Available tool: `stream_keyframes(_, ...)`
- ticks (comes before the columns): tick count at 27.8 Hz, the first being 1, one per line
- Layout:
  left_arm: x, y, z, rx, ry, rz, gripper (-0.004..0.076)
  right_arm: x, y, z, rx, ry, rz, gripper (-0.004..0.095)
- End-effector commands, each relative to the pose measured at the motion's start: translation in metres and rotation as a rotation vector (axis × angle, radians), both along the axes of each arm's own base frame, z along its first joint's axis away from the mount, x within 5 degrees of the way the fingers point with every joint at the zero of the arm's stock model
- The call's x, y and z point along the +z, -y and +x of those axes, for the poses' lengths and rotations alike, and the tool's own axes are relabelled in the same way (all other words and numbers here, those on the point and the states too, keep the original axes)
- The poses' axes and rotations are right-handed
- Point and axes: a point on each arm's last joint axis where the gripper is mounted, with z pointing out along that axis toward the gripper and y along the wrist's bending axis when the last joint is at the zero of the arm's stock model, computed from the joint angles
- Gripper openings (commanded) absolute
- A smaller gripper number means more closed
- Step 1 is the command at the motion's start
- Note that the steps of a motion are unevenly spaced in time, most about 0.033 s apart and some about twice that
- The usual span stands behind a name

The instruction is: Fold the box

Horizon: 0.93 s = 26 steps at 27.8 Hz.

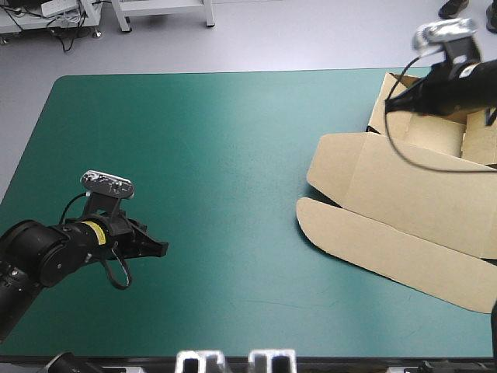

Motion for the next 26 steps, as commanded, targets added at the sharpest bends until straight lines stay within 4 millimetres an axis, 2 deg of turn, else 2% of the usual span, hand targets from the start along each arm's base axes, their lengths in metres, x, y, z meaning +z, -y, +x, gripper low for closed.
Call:
stream_keyframes(1,0.012,0.0,0.001,-0.007,0.076,-0.026,-0.001,0.0,-0.035,-0.054,0.142,0.019,-0.05,-0.0001)
stream_keyframes(6,0.009,-0.002,-0.002,-0.009,0.038,0.012,-0.001,-0.031,-0.051,-0.106,0.182,-0.004,-0.037,-0.0001)
stream_keyframes(12,0.007,-0.003,-0.004,-0.013,0.008,0.018,-0.001,-0.078,-0.037,-0.164,0.17,-0.04,-0.059,-0.0001)
stream_keyframes(15,0.006,0.0,-0.006,-0.029,-0.011,-0.003,-0.001,-0.093,-0.029,-0.188,0.135,-0.038,-0.05,-0.0001)
stream_keyframes(20,-0.006,0.001,-0.008,-0.033,-0.064,-0.012,-0.001,-0.11,-0.022,-0.213,0.114,-0.021,-0.038,-0.0001)
stream_keyframes(26,-0.042,0.006,-0.014,-0.034,-0.178,-0.053,-0.001,-0.123,-0.018,-0.216,0.083,-0.047,-0.066,-0.0001)
